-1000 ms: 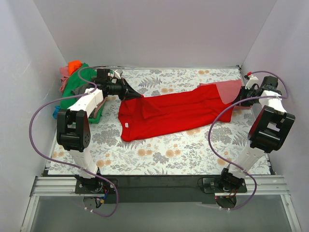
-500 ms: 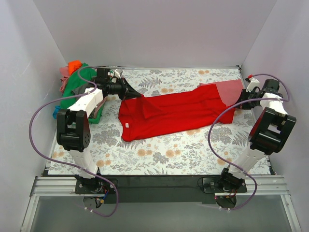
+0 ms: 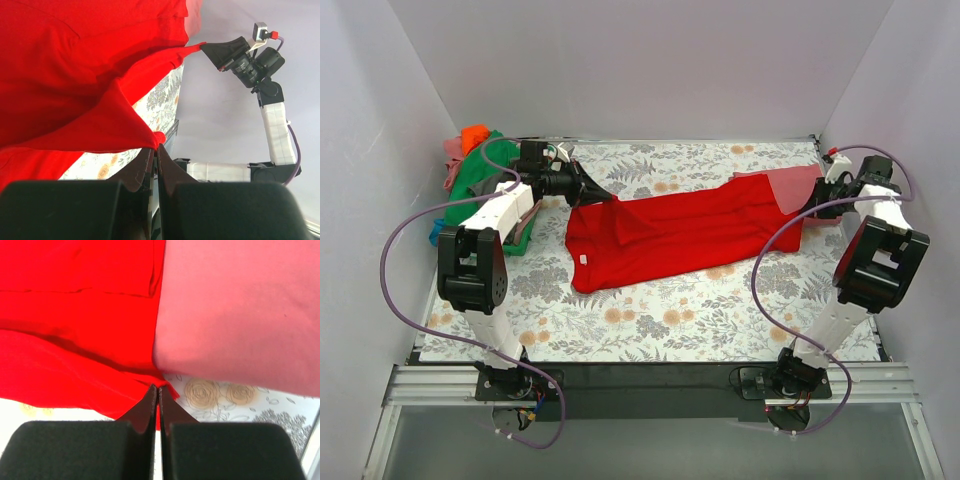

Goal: Fold and stack the t-shirts
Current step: Fold the tshirt

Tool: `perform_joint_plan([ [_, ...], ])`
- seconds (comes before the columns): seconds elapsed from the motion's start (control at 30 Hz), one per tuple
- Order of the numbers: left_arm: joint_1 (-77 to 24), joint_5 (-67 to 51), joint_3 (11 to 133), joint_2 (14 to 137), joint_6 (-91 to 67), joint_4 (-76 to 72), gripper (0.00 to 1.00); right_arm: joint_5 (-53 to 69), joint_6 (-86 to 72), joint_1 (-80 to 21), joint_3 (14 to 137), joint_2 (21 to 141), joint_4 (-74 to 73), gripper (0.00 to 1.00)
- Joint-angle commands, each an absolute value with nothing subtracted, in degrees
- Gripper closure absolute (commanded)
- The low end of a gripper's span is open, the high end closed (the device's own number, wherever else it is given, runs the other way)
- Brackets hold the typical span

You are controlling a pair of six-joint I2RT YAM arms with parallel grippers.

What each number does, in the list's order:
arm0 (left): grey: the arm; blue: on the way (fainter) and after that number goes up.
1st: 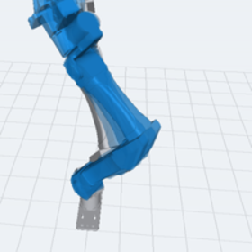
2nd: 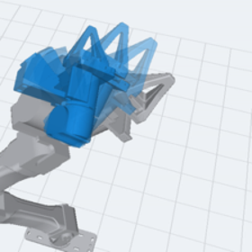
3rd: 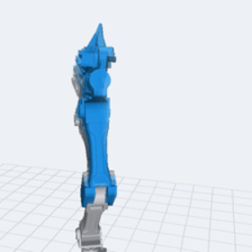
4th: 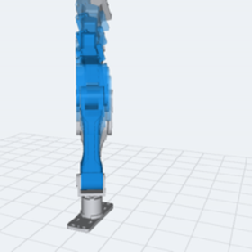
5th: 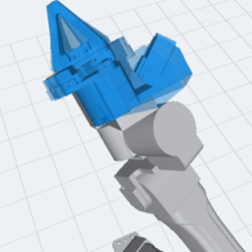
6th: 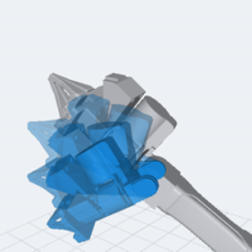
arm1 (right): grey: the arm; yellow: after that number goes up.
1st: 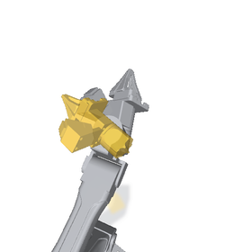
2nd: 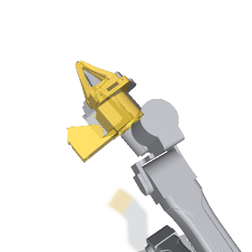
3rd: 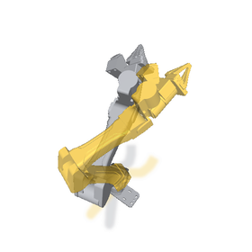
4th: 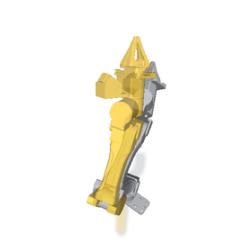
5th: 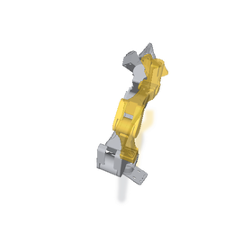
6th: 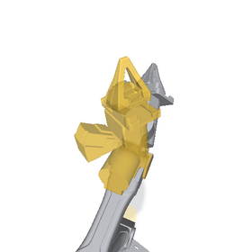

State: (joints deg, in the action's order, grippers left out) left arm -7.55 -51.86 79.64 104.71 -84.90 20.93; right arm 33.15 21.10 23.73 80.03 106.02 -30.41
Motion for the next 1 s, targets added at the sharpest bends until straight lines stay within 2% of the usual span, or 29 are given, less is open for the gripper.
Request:
perform_joint_plan([
  [0.0, -7.2, -51.9, 80.5, 104.3, -84.6, 20.5, 1.0, 33.0, 20.7, 22.7, 83.3, 107.7, -30.7, 0.99],
  [0.33, -7.1, -51.2, 80.9, 104.6, -84.5, 20.6, 1.0, 31.5, 20.5, 21.3, 85.3, 110.5, -30.8, 0.98],
  [0.43, -7.2, -51.1, 81.2, 104.8, -84.5, 20.6, 1.0, 31.0, 20.3, 20.9, 86.4, 110.9, -30.8, 0.94],
  [0.5, -7.2, -50.7, 81.4, 104.8, -84.5, 20.7, 1.0, 30.7, 20.2, 20.7, 87.2, 111.4, -30.9, 0.87],
  [0.63, -7.2, -49.2, 83.1, 104.7, -83.6, 22.2, 0.66, 30.5, 20.0, 20.2, 89.3, 111.8, -31.6, 0.69],
  [0.67, -7.2, -48.6, 83.8, 104.6, -83.1, 22.8, 0.53, 30.4, 19.9, 20.1, 89.9, 111.9, -31.8, 0.64],
  [0.77, -7.1, -46.1, 85.5, 103.7, -82.4, 23.8, 0.47, 30.9, 19.5, 20.1, 91.3, 112.6, -32.8, 0.59],
  [0.97, -7.0, -39.7, 85.7, 99.1, -79.2, 25.7, 0.47, 33.7, 19.6, 20.0, 89.6, 111.8, -32.8, 0.57],
])
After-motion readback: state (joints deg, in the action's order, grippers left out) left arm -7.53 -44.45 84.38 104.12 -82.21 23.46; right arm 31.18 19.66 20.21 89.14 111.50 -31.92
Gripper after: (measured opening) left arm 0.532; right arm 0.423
